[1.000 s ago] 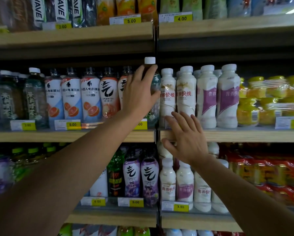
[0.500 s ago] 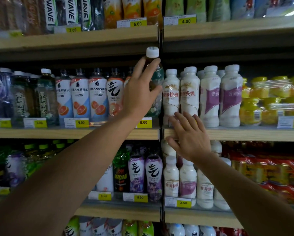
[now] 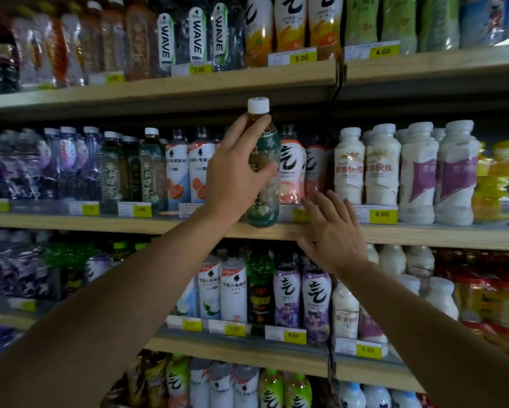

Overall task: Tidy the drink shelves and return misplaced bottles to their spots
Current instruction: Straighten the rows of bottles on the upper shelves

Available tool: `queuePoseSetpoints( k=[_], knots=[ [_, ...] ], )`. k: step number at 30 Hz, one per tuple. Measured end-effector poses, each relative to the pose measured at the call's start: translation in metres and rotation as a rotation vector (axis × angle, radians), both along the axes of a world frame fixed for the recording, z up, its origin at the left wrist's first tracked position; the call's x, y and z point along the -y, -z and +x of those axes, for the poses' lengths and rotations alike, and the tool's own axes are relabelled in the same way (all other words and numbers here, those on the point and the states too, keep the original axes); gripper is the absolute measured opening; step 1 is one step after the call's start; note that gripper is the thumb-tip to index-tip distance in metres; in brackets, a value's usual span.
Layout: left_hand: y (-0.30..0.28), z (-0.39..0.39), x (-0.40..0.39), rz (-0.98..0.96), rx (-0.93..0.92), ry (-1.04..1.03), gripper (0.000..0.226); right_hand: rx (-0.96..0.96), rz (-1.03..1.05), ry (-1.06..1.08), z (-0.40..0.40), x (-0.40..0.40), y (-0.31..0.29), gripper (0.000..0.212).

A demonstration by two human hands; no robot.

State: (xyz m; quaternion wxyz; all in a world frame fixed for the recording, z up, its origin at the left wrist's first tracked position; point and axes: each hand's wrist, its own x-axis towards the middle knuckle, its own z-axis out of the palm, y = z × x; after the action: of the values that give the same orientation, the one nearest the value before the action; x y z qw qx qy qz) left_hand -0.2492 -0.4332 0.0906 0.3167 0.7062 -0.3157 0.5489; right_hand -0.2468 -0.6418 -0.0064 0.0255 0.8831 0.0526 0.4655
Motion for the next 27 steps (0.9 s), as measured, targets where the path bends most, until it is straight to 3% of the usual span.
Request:
queuePoseSetpoints(
  k=[16, 21, 27],
  knots=[
    [0.046, 0.035, -0.322, -0.019, -0.135, -0.196, 0.069, -0.118, -0.031, -0.105, 0.057, -0.297, -0.004, 0.076],
    [0.038, 0.055, -0.375, -0.061, -0.124, -0.175, 0.069, -0.155, 0.010, -0.011, 0.081, -0.332, -0.010, 0.081],
    [0.027, 0.092, -0.387, -0.087, -0.078, -0.142, 0.068, -0.179, 0.002, 0.079, 0.114, -0.334, -0.007, 0.086]
  ],
)
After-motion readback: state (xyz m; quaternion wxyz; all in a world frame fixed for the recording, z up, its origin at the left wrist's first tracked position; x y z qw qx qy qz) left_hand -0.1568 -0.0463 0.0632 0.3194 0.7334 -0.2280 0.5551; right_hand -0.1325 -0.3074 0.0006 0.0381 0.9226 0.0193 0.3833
